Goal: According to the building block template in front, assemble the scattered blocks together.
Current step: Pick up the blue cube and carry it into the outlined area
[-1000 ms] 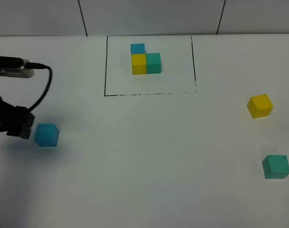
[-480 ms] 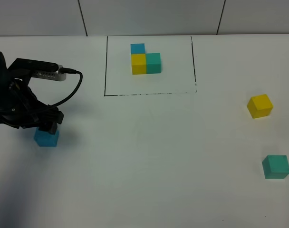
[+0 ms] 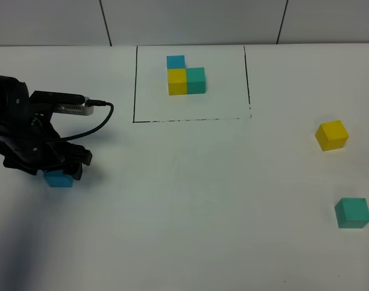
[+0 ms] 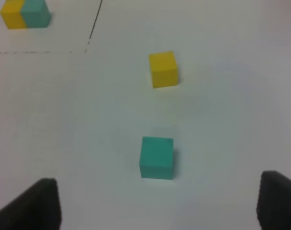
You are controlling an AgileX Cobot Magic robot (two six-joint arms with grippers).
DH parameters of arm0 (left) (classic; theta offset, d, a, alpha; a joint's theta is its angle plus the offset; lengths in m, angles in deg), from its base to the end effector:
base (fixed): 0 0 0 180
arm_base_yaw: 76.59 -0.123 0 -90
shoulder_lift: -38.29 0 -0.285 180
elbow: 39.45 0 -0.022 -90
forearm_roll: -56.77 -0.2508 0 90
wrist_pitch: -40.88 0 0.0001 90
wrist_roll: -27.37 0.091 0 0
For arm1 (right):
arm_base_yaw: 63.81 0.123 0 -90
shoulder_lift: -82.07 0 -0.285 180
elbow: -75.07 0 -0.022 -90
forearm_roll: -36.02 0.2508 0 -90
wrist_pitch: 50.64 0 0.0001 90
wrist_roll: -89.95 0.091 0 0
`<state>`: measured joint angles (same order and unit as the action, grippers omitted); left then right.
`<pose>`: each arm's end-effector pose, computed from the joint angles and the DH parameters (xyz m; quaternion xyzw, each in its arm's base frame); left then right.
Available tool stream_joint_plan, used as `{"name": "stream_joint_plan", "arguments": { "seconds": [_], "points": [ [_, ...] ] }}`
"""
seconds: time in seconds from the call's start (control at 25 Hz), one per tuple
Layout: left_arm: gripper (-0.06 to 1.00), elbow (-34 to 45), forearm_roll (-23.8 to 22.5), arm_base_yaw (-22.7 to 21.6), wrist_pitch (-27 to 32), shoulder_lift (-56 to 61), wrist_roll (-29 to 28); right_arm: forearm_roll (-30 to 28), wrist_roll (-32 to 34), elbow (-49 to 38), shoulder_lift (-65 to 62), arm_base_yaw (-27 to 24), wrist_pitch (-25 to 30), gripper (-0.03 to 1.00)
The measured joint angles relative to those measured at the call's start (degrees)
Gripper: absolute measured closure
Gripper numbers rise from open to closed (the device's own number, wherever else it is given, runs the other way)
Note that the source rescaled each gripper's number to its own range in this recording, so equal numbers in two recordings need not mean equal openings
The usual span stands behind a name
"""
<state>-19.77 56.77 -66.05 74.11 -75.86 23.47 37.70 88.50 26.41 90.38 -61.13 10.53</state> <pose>0.3274 -0.0609 0.1365 0.0575 0.9920 -0.0142 0.1118 -0.0037 0.0022 0.2764 -0.0314 0.8571 0.0202 0.5137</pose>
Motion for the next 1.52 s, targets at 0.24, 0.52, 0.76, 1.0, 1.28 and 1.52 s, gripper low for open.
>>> {"name": "stream_joint_plan", "arguments": {
  "seconds": [0.24, 0.52, 0.76, 1.0, 1.28, 1.52],
  "points": [
    [0.2, 0.0, 0.0, 0.0, -1.8, -1.85, -0.81, 0.0, 0.0, 0.0, 0.0, 0.0, 0.0, 0.29],
    [0.94, -3.48, 0.0, 1.06, 1.69, -1.26, 0.21, 0.0, 0.0, 0.0, 0.0, 0.0, 0.0, 0.29],
    [0.94, -13.86, -1.62, 8.25, 8.24, -0.91, 17.45, 0.0, 0.0, 0.0, 0.0, 0.0, 0.0, 0.29],
    [0.94, -25.67, -2.27, 16.8, 11.59, -3.18, 40.72, 0.0, 0.0, 0.0, 0.0, 0.0, 0.0, 0.29],
    [0.94, -42.83, -1.53, 20.49, 22.31, -14.26, 49.49, 0.0, 0.0, 0.0, 0.0, 0.0, 0.0, 0.29],
    [0.94, -54.16, 1.18, 21.37, 28.87, -22.92, 56.25, 0.0, 0.0, 0.0, 0.0, 0.0, 0.0, 0.29]
  ]
}}
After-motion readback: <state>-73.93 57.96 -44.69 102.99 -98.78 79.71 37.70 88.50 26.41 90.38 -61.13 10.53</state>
